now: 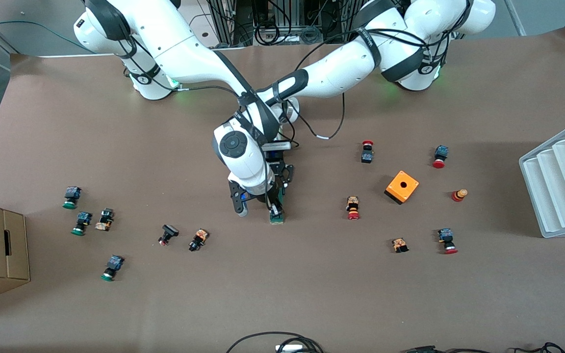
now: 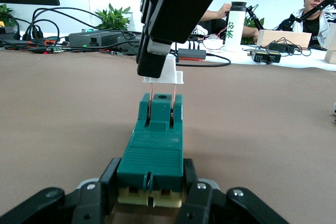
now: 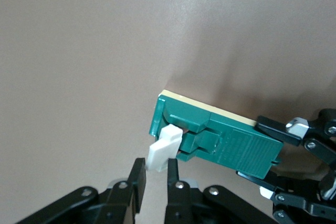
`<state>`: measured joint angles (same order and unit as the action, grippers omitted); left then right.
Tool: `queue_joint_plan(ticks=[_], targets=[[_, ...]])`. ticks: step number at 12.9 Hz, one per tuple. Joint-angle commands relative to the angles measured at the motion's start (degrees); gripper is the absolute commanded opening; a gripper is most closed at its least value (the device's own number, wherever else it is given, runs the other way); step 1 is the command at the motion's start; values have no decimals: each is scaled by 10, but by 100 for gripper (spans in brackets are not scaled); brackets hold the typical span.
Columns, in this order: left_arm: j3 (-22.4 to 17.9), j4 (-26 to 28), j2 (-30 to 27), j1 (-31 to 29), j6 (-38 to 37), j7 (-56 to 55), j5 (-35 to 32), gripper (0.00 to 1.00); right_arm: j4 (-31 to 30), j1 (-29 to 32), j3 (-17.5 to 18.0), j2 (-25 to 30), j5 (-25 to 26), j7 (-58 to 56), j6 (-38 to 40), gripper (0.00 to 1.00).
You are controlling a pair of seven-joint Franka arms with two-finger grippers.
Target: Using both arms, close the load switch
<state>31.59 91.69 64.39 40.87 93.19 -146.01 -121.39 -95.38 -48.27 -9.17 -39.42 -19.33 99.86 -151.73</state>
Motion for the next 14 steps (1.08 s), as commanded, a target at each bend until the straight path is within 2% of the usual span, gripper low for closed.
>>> queue_joint_plan(ticks=[1, 14], targets=[[6, -12, 11, -2, 4, -1, -4, 54, 31, 8, -4, -29, -10, -4, -8, 22], [6, -12, 10, -2, 3, 0, -3, 54, 56, 28, -5, -71, -8, -30, -15, 21]])
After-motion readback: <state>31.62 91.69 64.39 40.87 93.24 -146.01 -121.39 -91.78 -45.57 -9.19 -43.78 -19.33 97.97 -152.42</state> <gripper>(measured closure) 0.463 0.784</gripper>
